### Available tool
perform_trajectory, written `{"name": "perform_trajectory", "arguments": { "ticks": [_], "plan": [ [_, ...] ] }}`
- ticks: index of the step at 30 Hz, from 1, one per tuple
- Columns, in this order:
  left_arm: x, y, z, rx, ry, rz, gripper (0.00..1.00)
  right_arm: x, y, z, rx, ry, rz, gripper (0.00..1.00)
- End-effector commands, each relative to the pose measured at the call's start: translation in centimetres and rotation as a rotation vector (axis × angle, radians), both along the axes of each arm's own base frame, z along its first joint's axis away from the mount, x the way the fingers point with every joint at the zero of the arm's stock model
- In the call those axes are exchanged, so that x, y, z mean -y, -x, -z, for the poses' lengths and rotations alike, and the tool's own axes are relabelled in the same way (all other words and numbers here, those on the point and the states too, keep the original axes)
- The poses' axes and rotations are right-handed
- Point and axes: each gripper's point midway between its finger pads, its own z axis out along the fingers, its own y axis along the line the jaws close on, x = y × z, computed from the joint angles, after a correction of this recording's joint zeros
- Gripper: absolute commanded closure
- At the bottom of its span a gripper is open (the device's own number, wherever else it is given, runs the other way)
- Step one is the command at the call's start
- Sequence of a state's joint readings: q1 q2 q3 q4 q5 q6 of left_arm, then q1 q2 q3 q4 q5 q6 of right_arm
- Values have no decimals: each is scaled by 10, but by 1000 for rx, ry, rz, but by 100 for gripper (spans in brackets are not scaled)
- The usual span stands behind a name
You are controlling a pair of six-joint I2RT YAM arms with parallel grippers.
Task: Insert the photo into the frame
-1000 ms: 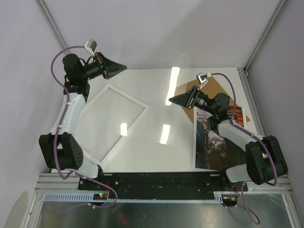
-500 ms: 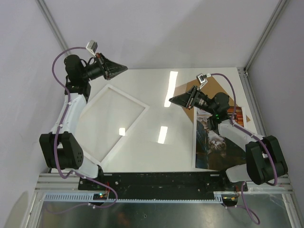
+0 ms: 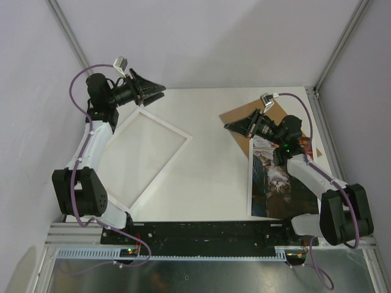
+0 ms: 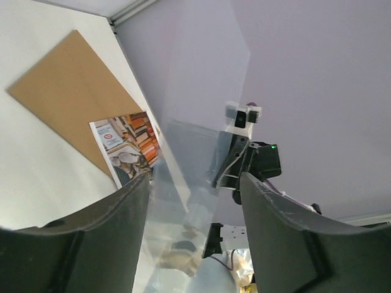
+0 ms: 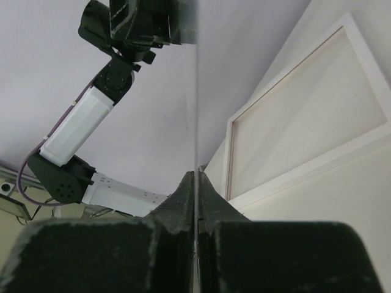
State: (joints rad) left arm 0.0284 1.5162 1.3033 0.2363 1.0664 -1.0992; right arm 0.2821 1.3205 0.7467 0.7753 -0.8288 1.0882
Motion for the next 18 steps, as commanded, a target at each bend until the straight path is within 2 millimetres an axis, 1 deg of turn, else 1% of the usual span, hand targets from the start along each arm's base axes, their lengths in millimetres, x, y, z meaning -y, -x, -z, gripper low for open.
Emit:
{"name": "perform_trajectory", "arguments": {
  "ticks": [1,3,5,6,8,10,12,14,18],
  "plan": [
    [-24,-14,0,67,-63,-102,29,22,0,-31,72,18,62,100],
    [-42,-26,8,58,-117,-196,23,34,-3,-26,41,43,96,100],
    [-67,-38,25,21,-204,-330,19,48,-5,-18,8,77,138,100],
    [-84,-46,37,-15,-270,-430,18,56,-7,-12,-13,101,165,100],
    [-108,-49,63,-75,-399,-558,19,72,-8,-2,-47,144,215,100],
    [-120,-45,89,-132,-522,-629,21,88,-9,5,-72,174,261,100],
    [-124,-37,116,-180,-672,-669,24,102,-10,9,-95,192,309,100],
    [-119,-22,144,-214,-830,-661,27,111,-10,12,-113,207,350,100],
    [-105,9,189,-257,-1038,-578,31,116,-11,15,-132,218,375,100]
  ]
}}
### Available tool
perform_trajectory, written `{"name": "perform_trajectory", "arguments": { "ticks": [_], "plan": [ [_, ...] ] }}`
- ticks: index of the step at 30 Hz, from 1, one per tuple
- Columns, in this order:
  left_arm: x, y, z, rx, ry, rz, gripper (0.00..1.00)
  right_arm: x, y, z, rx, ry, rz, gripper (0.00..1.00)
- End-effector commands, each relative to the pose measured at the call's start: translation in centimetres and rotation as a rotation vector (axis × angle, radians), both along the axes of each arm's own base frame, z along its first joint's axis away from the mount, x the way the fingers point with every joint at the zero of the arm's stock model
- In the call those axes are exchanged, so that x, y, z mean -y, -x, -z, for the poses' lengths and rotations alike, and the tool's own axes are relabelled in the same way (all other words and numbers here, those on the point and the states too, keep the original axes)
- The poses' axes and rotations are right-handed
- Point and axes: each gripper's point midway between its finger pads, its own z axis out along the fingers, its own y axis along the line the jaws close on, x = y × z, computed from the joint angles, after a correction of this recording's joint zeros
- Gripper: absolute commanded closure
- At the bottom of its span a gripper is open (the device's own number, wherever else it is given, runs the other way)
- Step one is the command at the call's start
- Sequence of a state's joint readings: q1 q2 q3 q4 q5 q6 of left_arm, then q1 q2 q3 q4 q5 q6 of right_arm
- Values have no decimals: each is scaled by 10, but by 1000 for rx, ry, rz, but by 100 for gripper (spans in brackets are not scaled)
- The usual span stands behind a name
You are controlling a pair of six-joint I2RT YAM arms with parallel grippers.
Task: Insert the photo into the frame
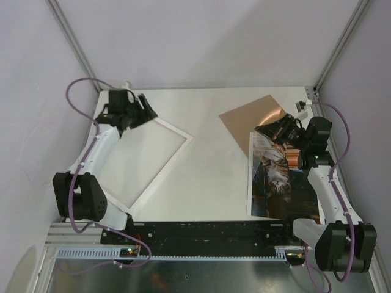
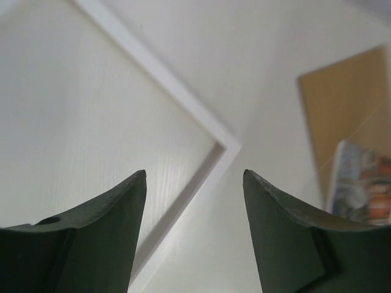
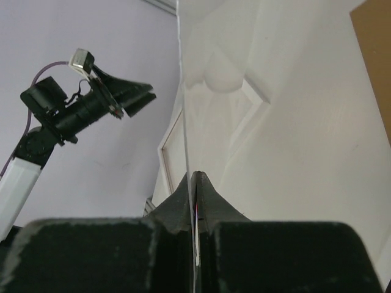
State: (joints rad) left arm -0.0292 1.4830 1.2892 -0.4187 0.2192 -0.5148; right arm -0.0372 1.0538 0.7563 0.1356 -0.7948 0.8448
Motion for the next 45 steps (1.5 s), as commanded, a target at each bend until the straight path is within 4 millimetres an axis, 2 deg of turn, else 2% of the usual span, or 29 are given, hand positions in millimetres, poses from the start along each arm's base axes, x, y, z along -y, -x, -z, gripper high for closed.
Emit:
{"name": "perform_trajectory", "arguments": {
  "ticks": [1,7,11,14,19,26,37,41,45],
  "plan": [
    [-9,51,51,-160,-343,36,32,5,1,-12,21,36,22,100],
    [25,91,105,-296,-470,236,32,14,-15,-13,7,65,66,100],
    [46,110,131,-364,-477,355,33,23,-23,-16,-11,85,103,100],
    [58,119,146,-401,-474,426,33,28,-27,-18,-12,107,129,100],
    [62,124,166,-455,-499,480,33,33,-31,-21,-7,111,147,100],
    [72,128,180,-489,-475,573,34,35,-31,-21,-2,114,152,100],
    [80,132,199,-544,-461,611,42,36,-31,-21,4,121,152,100],
    [85,128,198,-542,-451,607,54,37,-31,-21,3,123,156,100],
    [95,117,188,-512,-423,597,74,37,-32,-22,5,123,159,100]
  ]
}}
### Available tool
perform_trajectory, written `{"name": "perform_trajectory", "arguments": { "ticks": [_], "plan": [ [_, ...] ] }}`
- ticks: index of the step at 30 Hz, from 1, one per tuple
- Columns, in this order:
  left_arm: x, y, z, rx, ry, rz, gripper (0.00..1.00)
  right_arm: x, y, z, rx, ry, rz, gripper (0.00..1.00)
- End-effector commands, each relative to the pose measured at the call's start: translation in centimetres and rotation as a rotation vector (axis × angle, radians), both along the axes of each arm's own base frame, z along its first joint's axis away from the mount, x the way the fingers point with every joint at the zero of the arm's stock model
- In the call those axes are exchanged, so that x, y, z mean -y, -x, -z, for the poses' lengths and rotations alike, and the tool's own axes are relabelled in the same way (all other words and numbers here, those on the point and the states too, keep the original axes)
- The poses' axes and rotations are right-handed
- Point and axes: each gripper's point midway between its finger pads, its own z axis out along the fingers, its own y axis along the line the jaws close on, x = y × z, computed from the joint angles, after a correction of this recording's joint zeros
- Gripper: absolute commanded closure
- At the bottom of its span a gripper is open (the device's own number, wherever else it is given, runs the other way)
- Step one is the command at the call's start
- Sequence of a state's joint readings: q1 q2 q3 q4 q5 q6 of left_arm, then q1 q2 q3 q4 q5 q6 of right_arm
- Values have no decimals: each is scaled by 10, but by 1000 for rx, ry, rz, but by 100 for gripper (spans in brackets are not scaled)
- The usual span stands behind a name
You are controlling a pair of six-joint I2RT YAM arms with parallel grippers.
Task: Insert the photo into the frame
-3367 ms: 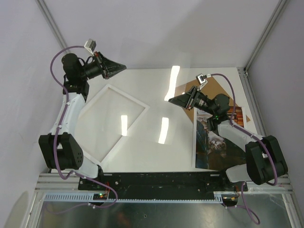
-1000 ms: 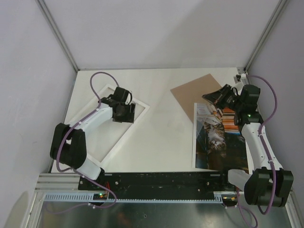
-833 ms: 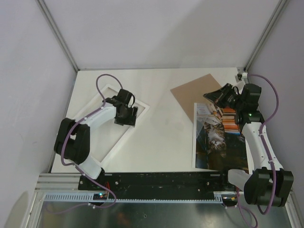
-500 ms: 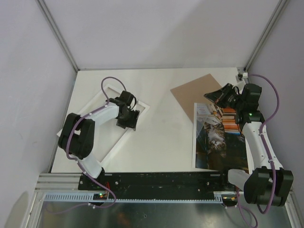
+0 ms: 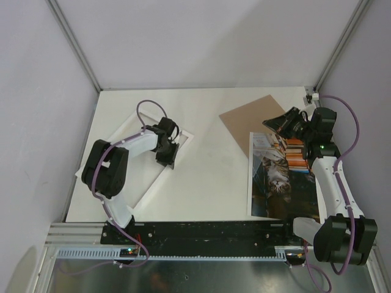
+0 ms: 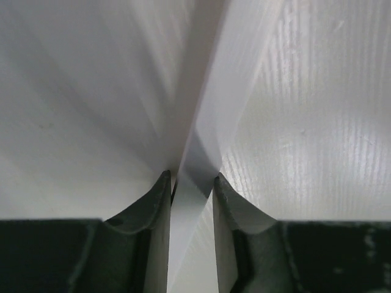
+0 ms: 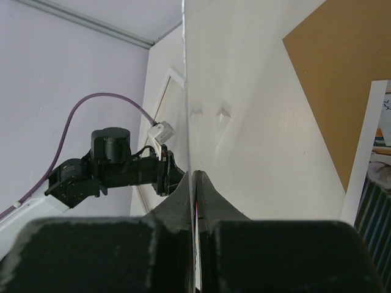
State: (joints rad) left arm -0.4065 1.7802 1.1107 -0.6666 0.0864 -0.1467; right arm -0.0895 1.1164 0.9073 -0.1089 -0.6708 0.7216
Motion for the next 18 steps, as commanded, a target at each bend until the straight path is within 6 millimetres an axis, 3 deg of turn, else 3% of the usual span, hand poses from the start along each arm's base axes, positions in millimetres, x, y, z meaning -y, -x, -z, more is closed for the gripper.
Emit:
{"name": "perform_trajectory", "arguments": {
  "ticks": [1,5,10,13,18],
  "plan": [
    [23,-22,-22,64,70,-2,79,3,-5,-27,85,16,3,100],
    [34,-40,-47,127,122,-35,96,5,-6,-26,82,29,15,100],
    [46,-59,-93,225,195,-76,100,13,-11,-24,72,62,54,100],
    [56,-68,-134,290,274,-94,100,18,-15,-22,67,69,72,100],
    [77,-77,-222,360,524,-156,100,22,-22,-22,59,74,96,100]
  ]
}}
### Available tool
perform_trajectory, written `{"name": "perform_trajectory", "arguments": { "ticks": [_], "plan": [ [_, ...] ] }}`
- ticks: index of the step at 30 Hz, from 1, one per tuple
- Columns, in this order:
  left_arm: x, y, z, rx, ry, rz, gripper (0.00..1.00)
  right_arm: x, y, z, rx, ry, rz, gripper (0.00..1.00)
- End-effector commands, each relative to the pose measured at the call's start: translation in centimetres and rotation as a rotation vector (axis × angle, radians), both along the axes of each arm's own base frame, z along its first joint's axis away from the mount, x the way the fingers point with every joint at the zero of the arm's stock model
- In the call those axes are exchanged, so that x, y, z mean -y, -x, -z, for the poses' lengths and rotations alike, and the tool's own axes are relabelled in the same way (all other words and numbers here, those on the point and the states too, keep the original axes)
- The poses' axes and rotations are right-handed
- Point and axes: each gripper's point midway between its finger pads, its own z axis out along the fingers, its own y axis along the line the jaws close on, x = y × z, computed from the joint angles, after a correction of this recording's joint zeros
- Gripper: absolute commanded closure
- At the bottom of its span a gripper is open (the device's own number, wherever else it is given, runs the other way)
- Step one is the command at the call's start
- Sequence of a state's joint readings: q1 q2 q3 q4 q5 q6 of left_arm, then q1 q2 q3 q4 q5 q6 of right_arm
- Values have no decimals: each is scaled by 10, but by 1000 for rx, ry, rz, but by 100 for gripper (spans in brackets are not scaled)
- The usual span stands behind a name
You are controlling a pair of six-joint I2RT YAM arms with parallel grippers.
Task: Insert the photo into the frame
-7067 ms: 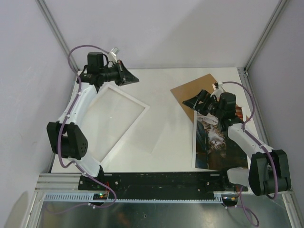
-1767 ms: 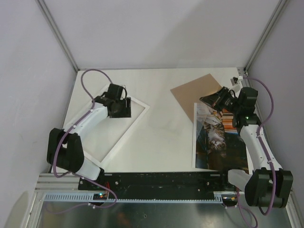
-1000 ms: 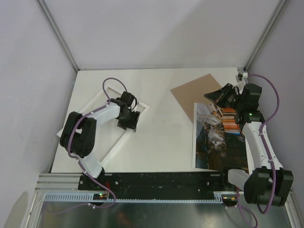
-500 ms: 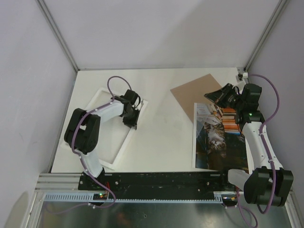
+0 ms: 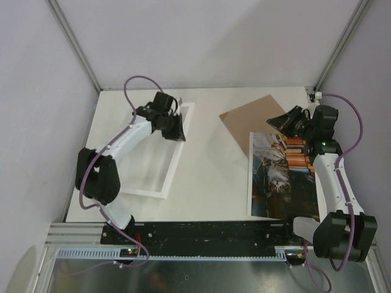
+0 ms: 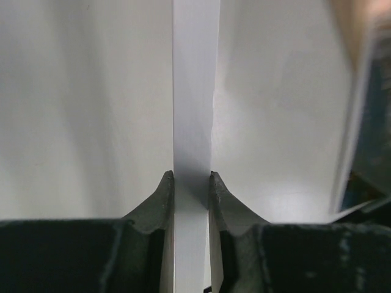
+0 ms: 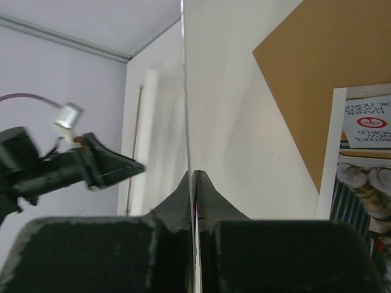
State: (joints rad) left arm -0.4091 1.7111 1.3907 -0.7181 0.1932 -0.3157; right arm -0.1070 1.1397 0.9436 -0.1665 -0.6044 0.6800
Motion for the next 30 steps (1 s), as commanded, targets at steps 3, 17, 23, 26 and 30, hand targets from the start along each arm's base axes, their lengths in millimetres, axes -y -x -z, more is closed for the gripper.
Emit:
{"name": "perform_trajectory", "arguments": {
  "ticks": [3,17,23,26,30],
  "plan": [
    [33,-19,-168,221,408,-64,100,8,-15,-29,80,32,41,100],
    [79,11,-362,166,1162,6,100,13,-24,-20,43,70,92,100],
    [84,23,-372,31,1367,55,100,15,-26,-20,35,83,106,100],
    [85,23,-365,-8,1395,58,100,16,-26,-22,37,84,111,100],
    [87,22,-353,-63,1419,58,100,17,-25,-23,36,88,117,100]
  ]
}}
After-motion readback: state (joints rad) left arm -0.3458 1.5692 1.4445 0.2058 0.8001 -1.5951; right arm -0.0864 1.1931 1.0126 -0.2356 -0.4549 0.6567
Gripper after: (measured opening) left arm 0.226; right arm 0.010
